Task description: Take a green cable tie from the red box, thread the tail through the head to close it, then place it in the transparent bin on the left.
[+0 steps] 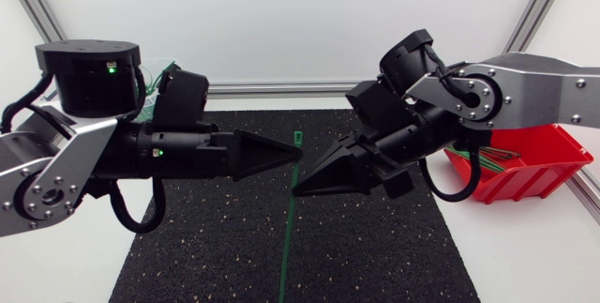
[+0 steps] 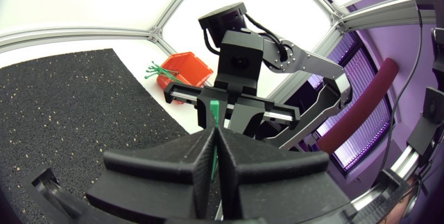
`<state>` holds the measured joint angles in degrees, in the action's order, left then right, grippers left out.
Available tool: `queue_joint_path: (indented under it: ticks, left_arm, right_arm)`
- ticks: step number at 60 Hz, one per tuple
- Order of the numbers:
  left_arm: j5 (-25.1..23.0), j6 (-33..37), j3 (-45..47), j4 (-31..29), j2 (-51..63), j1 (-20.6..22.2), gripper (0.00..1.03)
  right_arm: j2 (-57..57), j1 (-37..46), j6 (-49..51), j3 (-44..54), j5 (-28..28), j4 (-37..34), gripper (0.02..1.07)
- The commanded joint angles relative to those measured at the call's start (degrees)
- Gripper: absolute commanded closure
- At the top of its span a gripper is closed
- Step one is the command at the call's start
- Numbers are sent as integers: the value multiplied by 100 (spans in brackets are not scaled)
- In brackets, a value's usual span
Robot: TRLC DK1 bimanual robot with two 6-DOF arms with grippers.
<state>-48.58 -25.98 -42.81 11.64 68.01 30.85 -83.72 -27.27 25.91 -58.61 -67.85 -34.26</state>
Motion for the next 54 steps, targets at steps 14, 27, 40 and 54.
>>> queue_joint_path:
  ticks: [14,27,40,54]
  left_arm:
    - [24,-505,-219,-74,-33,-281,100]
    - [-91,-689,-254,-92,-77,-475,100]
    - [-258,-1015,-369,-127,-7,-703,100]
    - [-530,-1366,-606,-127,301,-1028,100]
  right_arm:
    - [216,28,-7,78,88,-2,76]
    - [216,37,63,148,695,16,66]
    - [365,37,19,157,1503,-2,38]
    - [286,108,511,104,2127,104,20]
